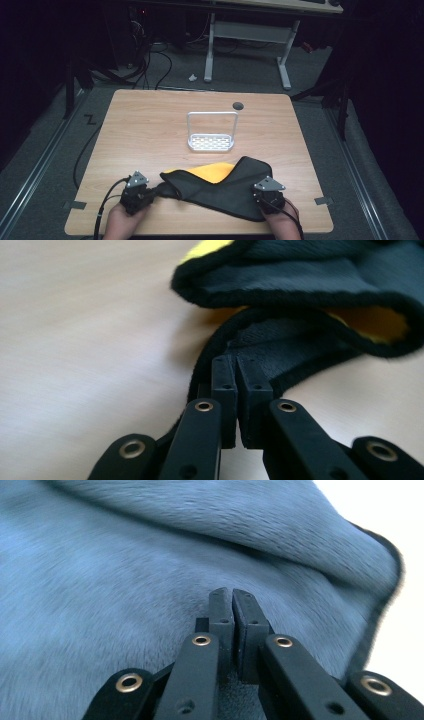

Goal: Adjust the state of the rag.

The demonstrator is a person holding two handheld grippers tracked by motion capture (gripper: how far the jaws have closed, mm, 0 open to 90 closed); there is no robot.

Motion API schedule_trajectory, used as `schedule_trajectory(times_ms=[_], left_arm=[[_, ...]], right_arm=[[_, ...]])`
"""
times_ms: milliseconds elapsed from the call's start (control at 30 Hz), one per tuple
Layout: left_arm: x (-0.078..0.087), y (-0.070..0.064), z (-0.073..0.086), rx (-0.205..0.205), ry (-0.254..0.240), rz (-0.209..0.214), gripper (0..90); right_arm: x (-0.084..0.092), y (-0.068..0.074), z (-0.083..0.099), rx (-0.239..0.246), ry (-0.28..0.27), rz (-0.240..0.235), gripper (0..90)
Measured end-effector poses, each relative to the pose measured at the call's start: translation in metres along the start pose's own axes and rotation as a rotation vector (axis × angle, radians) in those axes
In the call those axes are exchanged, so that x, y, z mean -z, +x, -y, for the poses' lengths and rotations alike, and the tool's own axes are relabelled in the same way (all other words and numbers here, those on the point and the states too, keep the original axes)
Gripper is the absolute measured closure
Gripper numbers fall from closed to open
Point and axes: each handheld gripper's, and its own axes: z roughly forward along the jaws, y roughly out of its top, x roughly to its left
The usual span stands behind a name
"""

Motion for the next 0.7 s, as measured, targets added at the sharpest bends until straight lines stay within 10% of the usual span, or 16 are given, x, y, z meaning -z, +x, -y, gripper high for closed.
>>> schedule_trajectory(times_ms=[233,467,633,700], left_arm=[[-0.005,-0.033,0.007,-0.028,-0.01,0.079,81.1],[0.014,-0.024,-0.002,0.002,-0.16,0.016,68.2],[-0.011,-0.018,-0.02,0.012,-0.102,0.045,42.6],[-0.023,-0.014,-0.026,0.042,-0.081,0.077,45.5]], right_arm=[[0.004,-0.039,0.014,-0.102,0.014,0.09,88.4],[0.013,-0.024,0.007,-0.074,-0.044,0.043,88.5],[0.007,-0.012,0.004,-0.025,-0.024,0.01,88.3],[0.006,-0.011,0.003,-0.02,-0.022,0.007,88.3]])
